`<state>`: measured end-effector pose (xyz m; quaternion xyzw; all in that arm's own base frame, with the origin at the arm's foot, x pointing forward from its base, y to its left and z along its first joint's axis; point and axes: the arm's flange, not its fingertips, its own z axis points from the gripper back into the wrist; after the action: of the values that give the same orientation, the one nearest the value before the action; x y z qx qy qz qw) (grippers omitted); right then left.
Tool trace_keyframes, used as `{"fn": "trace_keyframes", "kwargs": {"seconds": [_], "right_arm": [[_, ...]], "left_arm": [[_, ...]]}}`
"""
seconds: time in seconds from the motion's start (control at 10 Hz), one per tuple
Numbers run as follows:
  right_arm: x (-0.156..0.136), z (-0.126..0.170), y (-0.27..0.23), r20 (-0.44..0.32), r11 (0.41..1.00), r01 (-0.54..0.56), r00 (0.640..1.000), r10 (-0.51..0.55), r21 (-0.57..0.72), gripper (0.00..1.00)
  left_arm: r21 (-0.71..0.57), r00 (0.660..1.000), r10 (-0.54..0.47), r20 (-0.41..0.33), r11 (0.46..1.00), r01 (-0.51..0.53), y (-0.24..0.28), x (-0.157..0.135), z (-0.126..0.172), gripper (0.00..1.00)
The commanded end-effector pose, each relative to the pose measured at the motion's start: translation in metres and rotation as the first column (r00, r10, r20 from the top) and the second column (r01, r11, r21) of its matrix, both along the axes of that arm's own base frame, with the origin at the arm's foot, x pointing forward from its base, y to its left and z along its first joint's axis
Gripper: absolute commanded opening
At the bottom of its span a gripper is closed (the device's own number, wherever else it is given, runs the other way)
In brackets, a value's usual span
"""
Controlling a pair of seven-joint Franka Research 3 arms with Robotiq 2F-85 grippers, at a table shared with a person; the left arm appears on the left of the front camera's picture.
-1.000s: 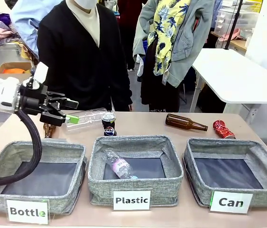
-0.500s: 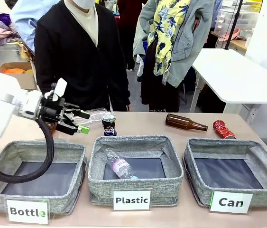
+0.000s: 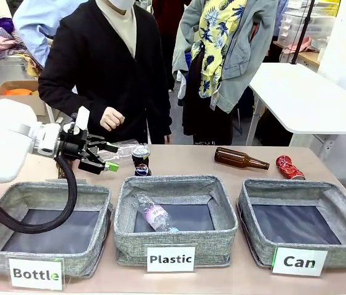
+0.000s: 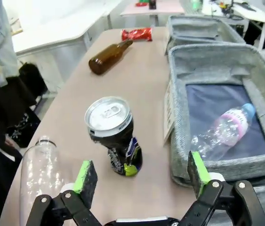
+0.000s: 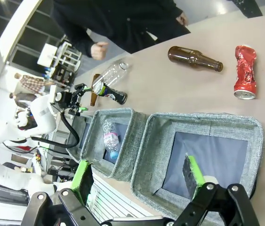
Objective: Sort the can waste into the basket.
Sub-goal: Pick up the can waste from the table and place it in the right Fabric basket.
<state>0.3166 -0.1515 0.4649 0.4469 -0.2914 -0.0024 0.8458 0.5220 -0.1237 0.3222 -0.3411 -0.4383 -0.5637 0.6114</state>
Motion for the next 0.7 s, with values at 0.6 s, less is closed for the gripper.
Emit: {"fn": "trace_keyframes", "kwargs": {"seconds": [0.6], "right_arm": [[-0.001, -0.003, 0.0, 0.01, 1.0, -0.006, 1.0, 0.007, -0.02, 1.0]], "left_arm": [[-0.182, 0.991, -0.082, 0.101, 0.978, 0.099, 0.203, -0.258, 0.115, 1.0]]}}
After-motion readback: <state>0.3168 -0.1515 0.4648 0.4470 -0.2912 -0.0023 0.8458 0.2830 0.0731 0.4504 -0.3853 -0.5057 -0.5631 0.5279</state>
